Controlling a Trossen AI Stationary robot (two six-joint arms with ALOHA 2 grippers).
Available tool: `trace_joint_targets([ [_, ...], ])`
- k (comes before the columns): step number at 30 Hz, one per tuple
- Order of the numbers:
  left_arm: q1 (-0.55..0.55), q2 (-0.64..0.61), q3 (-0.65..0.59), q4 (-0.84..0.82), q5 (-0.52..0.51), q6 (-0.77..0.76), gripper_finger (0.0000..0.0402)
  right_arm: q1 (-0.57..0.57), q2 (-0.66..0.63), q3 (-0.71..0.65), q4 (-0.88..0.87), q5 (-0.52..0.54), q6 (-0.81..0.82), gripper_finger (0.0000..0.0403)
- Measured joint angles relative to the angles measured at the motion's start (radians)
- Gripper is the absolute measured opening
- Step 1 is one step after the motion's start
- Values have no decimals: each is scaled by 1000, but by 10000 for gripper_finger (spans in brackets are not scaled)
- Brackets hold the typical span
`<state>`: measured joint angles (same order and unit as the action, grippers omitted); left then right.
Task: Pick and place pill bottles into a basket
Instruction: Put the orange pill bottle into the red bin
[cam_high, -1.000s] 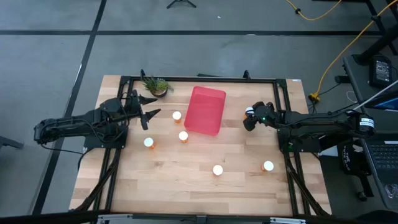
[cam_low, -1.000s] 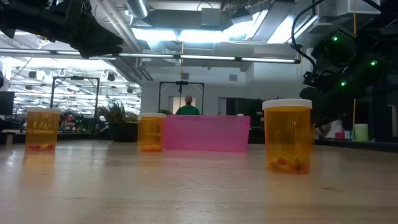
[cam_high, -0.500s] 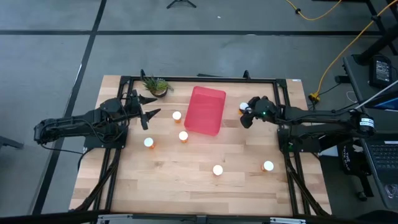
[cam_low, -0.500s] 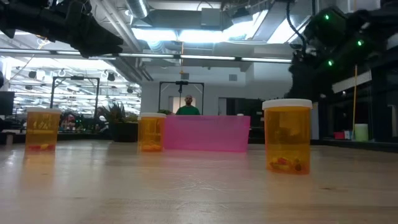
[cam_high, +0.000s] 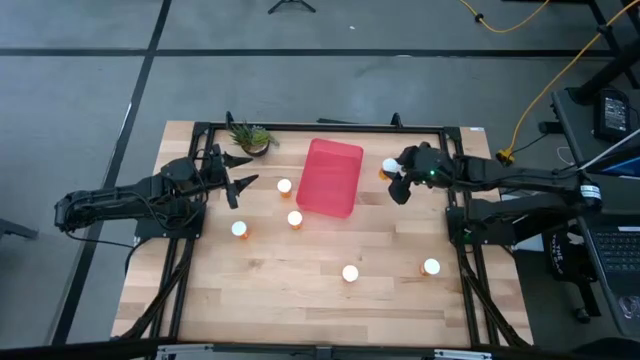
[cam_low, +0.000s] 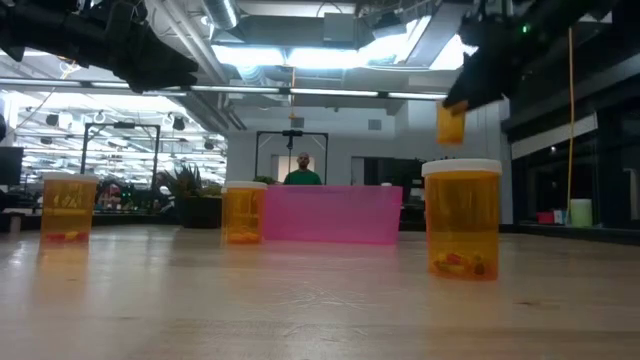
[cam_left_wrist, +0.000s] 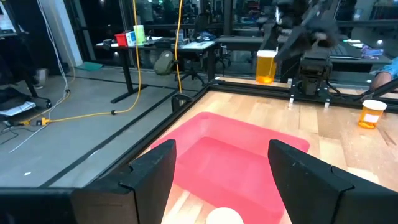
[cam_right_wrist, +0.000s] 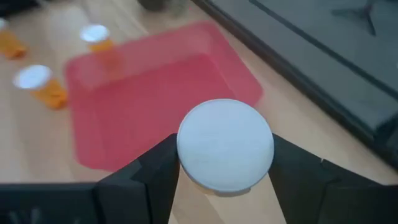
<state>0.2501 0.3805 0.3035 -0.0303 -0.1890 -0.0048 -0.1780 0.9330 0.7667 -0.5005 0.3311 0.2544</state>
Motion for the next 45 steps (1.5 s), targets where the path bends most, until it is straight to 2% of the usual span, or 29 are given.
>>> trace_joint_targets([
  [4, 0, 0, 0, 1, 0, 0, 251, 46, -20, 35, -1, -42, -2, 219],
  [11, 0, 0, 0, 1, 0, 0, 251, 125, -77, 31, 0, -48, -29, 220],
  [19, 0, 0, 0, 4, 0, -6, 251, 151, -64, 29, 3, -48, -53, 220],
  [27, 0, 0, 0, 3, 0, -8, 251, 152, -29, 29, 80, -49, -107, 220],
  [33, 0, 0, 0, 3, 0, -8, 251, 151, 35, 29, 166, -48, -82, 220],
  [41, 0, 0, 0, 3, 0, -8, 251, 125, 216, 29, 340, -50, -156, 220],
  [45, 0, 0, 0, 3, 0, -8, 251, 81, 287, 29, 459, -124, -189, 220],
])
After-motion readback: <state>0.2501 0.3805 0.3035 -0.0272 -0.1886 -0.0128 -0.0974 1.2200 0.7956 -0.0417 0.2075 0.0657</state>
